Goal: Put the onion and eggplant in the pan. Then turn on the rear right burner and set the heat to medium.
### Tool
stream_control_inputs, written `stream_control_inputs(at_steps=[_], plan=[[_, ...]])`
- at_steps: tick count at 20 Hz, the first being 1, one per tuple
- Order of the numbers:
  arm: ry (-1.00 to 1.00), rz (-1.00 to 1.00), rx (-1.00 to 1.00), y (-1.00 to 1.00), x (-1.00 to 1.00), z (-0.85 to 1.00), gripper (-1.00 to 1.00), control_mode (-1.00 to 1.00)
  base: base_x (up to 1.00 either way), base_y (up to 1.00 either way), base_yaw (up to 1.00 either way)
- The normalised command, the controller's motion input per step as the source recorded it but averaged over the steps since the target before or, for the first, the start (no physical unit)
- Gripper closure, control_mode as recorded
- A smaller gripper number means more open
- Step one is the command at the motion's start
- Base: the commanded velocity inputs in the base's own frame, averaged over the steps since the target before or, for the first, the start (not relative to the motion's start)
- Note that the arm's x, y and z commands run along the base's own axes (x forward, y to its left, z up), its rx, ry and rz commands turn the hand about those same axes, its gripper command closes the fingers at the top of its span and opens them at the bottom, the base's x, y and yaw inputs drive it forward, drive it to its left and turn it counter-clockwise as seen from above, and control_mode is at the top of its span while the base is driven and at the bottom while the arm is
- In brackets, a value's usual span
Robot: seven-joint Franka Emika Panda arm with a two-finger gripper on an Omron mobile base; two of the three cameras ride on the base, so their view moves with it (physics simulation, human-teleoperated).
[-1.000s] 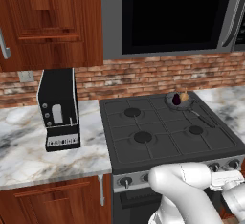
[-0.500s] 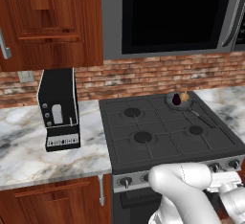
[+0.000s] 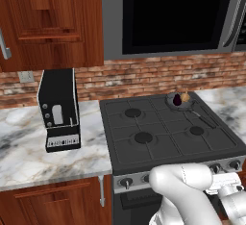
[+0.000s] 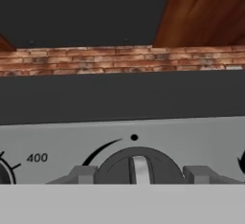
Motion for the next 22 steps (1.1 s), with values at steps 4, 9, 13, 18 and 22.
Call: stream_control_inputs(at_steps=[4, 9, 13, 18, 22], plan=[[-0.01, 0.02, -0.06, 0.0, 0.0, 0.02, 1.0, -1.0, 0.0, 0.0, 0.0], [-0.08, 0.0, -0.21, 0.0, 0.0, 0.0, 1.0, -1.0, 0.0, 0.0, 0.0], [-0.15, 0.0, -0.29, 0.0, 0.0, 0.0, 1.0, -1.0, 0.0, 0.0, 0.0], [-0.16, 0.0, -0.33, 0.0, -0.01, 0.0, 1.0, -1.0, 0.0, 0.0, 0.0], [-0.11, 0.0, -0.33, 0.0, 0.0, 0.0, 1.0, -1.0, 0.0, 0.0, 0.0]])
